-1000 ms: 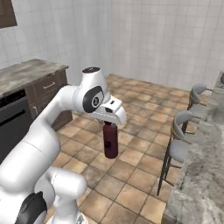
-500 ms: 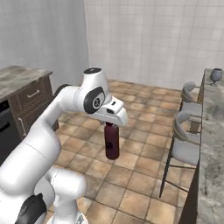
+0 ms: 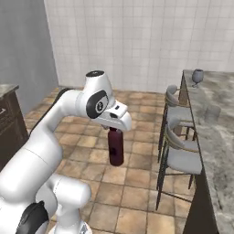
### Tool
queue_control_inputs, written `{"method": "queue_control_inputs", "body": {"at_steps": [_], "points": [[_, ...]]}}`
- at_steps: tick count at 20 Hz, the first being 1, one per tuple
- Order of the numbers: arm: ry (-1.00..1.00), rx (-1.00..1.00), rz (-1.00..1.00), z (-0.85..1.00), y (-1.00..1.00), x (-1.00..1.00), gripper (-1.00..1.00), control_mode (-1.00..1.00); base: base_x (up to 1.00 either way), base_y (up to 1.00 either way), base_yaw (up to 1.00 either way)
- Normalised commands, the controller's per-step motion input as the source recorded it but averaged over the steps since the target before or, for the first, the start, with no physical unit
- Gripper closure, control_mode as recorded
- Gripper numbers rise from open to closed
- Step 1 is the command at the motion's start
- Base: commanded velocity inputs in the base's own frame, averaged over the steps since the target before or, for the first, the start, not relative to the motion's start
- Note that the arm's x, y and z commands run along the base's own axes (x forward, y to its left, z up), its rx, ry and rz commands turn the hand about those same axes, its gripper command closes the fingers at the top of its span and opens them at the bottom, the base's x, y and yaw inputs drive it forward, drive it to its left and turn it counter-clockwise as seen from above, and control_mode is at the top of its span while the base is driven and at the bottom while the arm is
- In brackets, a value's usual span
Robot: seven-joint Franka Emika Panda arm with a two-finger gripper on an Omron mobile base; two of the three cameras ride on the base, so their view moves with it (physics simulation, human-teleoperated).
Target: There is a wine glass and glass cup on the dining counter. Place the wine bottle next to the wine glass and the juice bottle next to the glass cup.
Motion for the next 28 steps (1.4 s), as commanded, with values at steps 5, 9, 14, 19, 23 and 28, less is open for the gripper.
{"method": "queue_control_inputs", "body": {"at_steps": [5, 9, 14, 19, 23, 28], "points": [[0.00, 0.00, 0.00, 0.00, 0.00, 0.00, 1.00, 1.00, 0.67, 0.24, -0.36], [0.00, 0.00, 0.00, 0.00, 0.00, 0.00, 1.00, 1.00, 0.66, 0.19, -0.35], [0.00, 0.00, 0.00, 0.00, 0.00, 0.00, 1.00, 1.00, 0.42, 0.22, -0.60], [0.00, 0.00, 0.00, 0.00, 0.00, 0.00, 1.00, 1.00, 0.30, 0.21, -0.71], [0.00, 0.00, 0.00, 0.00, 0.00, 0.00, 1.00, 1.00, 0.46, 0.24, -0.55], [0.00, 0.00, 0.00, 0.00, 0.00, 0.00, 1.00, 1.00, 0.52, 0.32, -0.37]]}}
